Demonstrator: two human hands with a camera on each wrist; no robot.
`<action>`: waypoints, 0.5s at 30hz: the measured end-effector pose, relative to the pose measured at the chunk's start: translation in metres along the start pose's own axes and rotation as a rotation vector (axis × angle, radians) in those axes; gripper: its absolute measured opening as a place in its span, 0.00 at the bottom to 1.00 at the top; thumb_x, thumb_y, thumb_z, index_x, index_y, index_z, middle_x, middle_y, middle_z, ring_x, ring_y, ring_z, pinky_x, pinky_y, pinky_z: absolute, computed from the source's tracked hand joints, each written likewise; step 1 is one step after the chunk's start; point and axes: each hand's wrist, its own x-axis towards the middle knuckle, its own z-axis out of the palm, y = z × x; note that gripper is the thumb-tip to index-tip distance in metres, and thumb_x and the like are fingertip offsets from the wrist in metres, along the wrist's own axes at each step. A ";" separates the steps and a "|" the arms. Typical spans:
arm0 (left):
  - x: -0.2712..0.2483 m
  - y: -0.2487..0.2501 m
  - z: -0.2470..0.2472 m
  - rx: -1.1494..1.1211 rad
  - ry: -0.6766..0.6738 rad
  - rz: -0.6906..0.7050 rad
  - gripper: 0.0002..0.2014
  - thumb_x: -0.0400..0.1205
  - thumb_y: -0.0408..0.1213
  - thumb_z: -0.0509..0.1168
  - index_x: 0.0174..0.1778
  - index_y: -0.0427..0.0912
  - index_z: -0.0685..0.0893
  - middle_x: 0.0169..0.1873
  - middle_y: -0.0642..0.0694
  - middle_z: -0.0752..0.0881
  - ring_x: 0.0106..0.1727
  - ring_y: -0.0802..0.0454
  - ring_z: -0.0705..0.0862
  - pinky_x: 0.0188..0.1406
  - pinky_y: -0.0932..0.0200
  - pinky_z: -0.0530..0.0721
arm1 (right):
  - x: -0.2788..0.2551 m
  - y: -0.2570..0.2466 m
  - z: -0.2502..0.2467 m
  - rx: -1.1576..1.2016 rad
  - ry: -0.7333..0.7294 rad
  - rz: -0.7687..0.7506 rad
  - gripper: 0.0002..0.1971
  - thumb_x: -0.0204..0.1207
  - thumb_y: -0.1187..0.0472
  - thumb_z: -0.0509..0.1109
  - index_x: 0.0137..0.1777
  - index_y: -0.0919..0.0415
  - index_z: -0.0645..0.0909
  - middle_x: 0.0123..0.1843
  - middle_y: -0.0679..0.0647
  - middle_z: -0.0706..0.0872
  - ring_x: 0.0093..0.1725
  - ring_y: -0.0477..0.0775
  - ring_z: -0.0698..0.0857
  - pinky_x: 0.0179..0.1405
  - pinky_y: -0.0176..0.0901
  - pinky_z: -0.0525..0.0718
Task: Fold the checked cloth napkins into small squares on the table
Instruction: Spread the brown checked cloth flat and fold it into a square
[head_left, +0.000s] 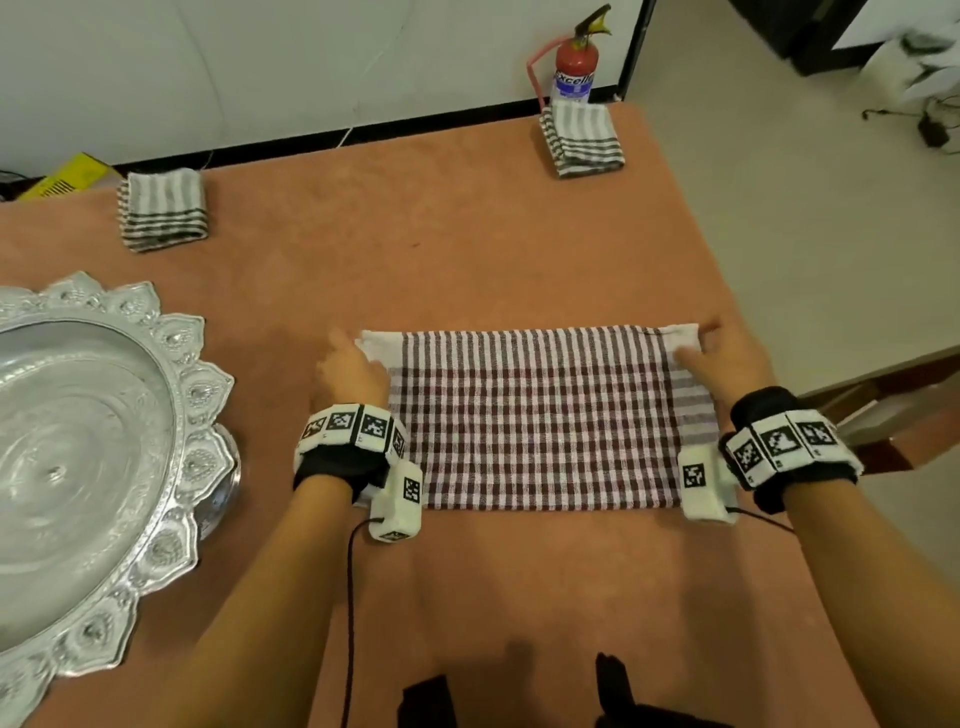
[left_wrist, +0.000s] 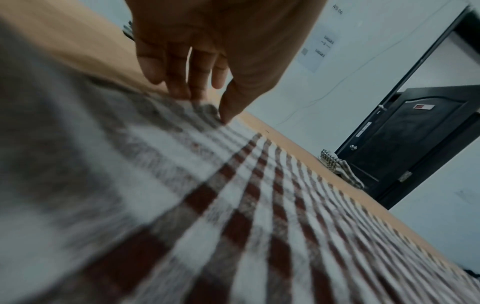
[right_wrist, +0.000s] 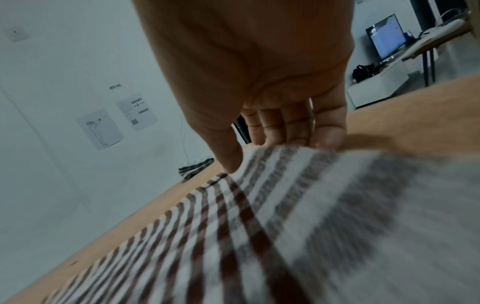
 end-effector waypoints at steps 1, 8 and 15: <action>-0.005 -0.009 0.000 -0.002 -0.015 -0.034 0.22 0.79 0.29 0.62 0.68 0.39 0.65 0.56 0.32 0.82 0.54 0.31 0.83 0.53 0.41 0.84 | -0.013 0.004 0.001 -0.014 0.004 0.001 0.17 0.74 0.59 0.70 0.61 0.59 0.72 0.52 0.57 0.81 0.50 0.59 0.81 0.52 0.52 0.81; -0.064 -0.074 -0.003 0.015 -0.171 -0.078 0.23 0.79 0.35 0.58 0.70 0.49 0.63 0.62 0.34 0.80 0.63 0.33 0.78 0.65 0.37 0.76 | -0.094 0.041 0.016 0.004 -0.006 0.052 0.23 0.76 0.66 0.69 0.69 0.65 0.69 0.62 0.63 0.81 0.58 0.62 0.81 0.57 0.51 0.77; -0.096 -0.076 -0.025 0.018 -0.144 -0.038 0.17 0.80 0.30 0.58 0.65 0.46 0.72 0.57 0.35 0.82 0.58 0.34 0.81 0.56 0.44 0.81 | -0.102 0.050 0.019 -0.080 0.069 0.064 0.17 0.75 0.70 0.65 0.64 0.70 0.73 0.60 0.71 0.82 0.59 0.71 0.81 0.54 0.53 0.78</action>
